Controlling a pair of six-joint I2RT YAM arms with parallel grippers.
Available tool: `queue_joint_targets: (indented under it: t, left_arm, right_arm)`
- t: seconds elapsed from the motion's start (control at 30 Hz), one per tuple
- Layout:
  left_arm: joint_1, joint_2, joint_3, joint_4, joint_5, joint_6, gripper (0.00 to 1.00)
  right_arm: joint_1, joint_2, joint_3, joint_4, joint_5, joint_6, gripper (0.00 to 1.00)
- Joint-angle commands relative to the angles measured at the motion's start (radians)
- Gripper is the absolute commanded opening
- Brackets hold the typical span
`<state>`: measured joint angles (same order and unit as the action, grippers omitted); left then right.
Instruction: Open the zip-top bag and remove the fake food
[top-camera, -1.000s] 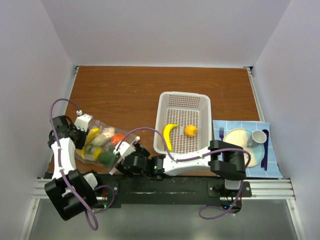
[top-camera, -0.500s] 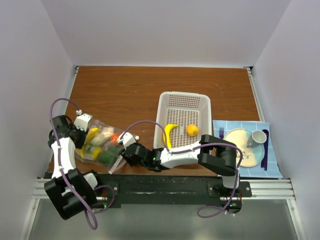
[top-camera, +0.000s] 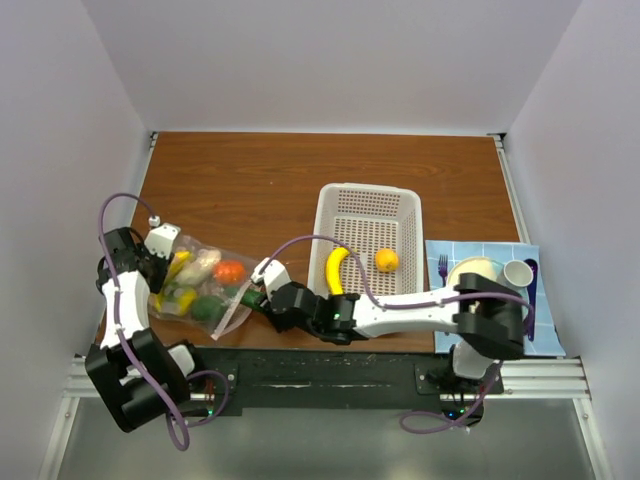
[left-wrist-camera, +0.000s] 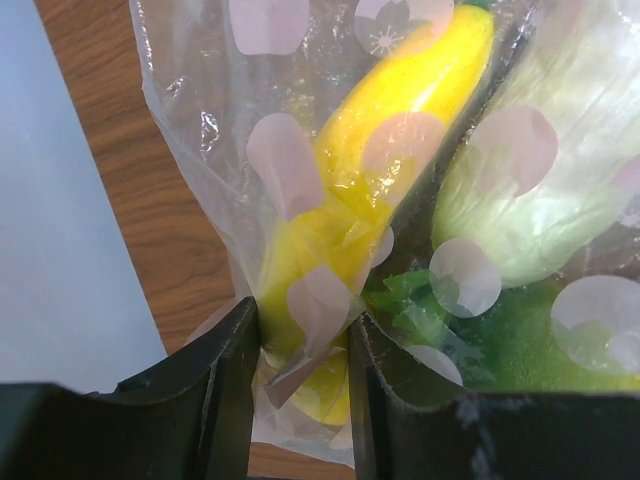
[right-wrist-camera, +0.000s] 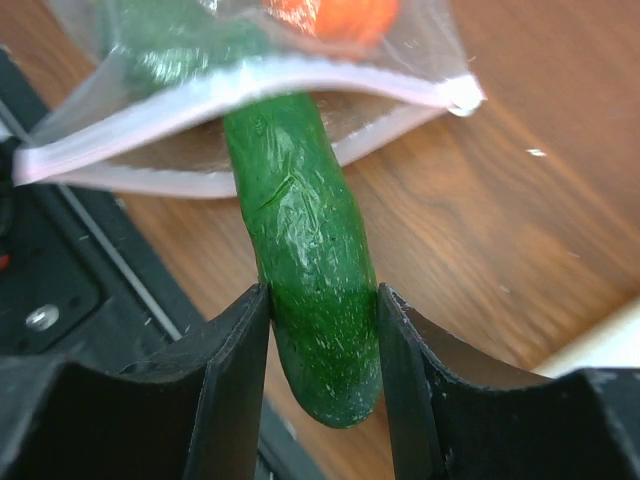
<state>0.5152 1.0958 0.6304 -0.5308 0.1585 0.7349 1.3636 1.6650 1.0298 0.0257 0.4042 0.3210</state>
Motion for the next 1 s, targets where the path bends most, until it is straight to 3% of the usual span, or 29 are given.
queue_joint_targets:
  t: [0.0,0.13,0.27,0.4,0.5,0.57,0.67,0.7,0.73,0.83,0.97]
  left_arm:
    - [0.005,0.038,0.006,0.048,-0.036,-0.038,0.0]
    - [0.005,0.049,-0.008,0.064,-0.043,-0.051,0.0]
    - [0.005,0.047,-0.026,0.066,-0.036,-0.054,0.0]
    - [0.003,0.047,0.011,-0.022,0.045,-0.092,0.0]
    - [0.005,0.035,0.095,-0.112,0.107,-0.097,0.3]
    - [0.005,0.02,0.161,-0.175,0.136,-0.075,0.38]
    - [0.005,0.009,0.216,-0.167,0.096,-0.058,0.43]
    - [0.005,0.01,0.224,-0.161,0.075,-0.045,0.43]
    - [0.005,0.015,0.241,-0.159,0.066,-0.042,0.46]
    - [0.008,0.035,0.264,-0.161,0.058,-0.032,0.5]
    - [0.009,0.061,0.265,-0.178,0.082,-0.029,0.6]
  right_arm:
    - [0.011,-0.178,0.059,-0.227,0.073,0.007,0.0]
    - [0.0,-0.29,0.085,-0.436,0.258,0.07,0.0]
    - [-0.023,-0.427,0.021,-0.576,0.407,0.237,0.0]
    - [-0.145,-0.517,-0.051,-0.644,0.42,0.299,0.0]
    - [-0.25,-0.51,-0.096,-0.604,0.386,0.274,0.0]
    - [-0.293,-0.469,-0.1,-0.596,0.39,0.268,0.13]
    - [-0.322,-0.43,-0.077,-0.584,0.395,0.242,0.33]
    - [-0.324,-0.418,-0.07,-0.573,0.404,0.23,0.48]
    - [-0.324,-0.415,-0.048,-0.573,0.407,0.221,0.73]
    - [-0.324,-0.404,-0.011,-0.561,0.387,0.179,0.99]
    - [-0.322,-0.39,0.022,-0.535,0.332,0.142,0.99]
